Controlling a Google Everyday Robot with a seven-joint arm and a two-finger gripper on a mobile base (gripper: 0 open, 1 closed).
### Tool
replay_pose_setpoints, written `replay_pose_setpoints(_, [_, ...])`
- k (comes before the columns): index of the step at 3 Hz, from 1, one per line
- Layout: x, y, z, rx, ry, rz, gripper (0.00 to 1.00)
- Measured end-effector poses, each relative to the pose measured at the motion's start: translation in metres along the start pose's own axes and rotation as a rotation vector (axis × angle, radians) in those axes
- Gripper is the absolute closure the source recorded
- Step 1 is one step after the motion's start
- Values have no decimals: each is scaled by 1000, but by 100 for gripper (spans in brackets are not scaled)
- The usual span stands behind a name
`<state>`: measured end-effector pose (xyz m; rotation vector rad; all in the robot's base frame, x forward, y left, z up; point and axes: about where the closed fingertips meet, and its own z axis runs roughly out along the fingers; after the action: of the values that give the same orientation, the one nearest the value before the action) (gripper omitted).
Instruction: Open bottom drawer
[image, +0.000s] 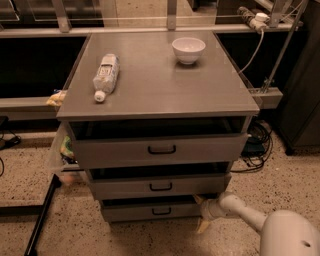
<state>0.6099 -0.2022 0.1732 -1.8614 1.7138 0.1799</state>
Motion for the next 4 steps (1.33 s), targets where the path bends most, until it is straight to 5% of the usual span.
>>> replay_pose_setpoints(1, [10, 0, 12, -34, 13, 17, 8])
replay_pose_setpoints(4, [10, -2, 12, -33, 14, 16, 74])
